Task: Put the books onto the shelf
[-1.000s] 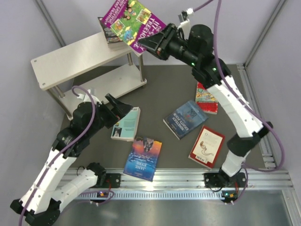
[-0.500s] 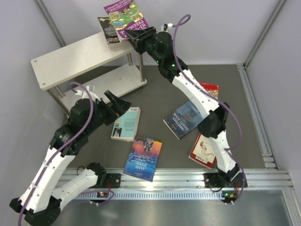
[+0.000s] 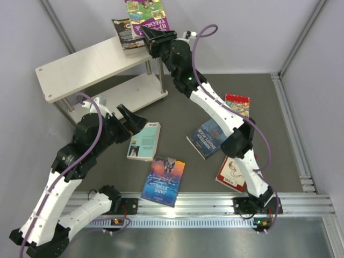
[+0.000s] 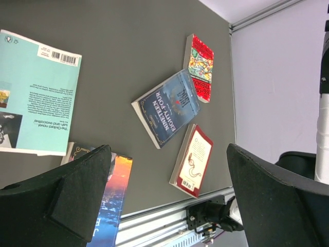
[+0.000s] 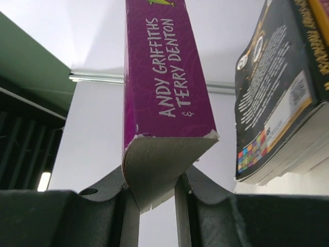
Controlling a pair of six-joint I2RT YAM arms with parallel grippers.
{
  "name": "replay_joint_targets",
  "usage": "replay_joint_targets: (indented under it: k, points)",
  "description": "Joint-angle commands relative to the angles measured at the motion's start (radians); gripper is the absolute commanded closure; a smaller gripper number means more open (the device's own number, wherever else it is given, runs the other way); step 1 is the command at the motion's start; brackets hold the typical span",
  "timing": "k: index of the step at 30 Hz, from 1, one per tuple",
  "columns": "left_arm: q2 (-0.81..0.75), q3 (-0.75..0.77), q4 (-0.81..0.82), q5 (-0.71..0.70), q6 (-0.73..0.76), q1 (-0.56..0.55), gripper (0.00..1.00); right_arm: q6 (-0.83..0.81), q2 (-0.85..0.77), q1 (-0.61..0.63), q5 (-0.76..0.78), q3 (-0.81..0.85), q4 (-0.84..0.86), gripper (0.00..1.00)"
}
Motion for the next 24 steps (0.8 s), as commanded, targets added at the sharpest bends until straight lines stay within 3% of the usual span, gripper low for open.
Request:
replay_joint_targets:
  k: [1,24]
  points:
    - [0.005,0.046,-0.013,-0.013,0.055,-0.003,0.01,0.026,-0.003,0.025,0.023,0.083,0.184,1.00]
    - [-0.004,0.010,-0.004,-0.030,0.075,-0.003,0.01,0.065,0.076,0.034,-0.082,0.083,0.138,1.00]
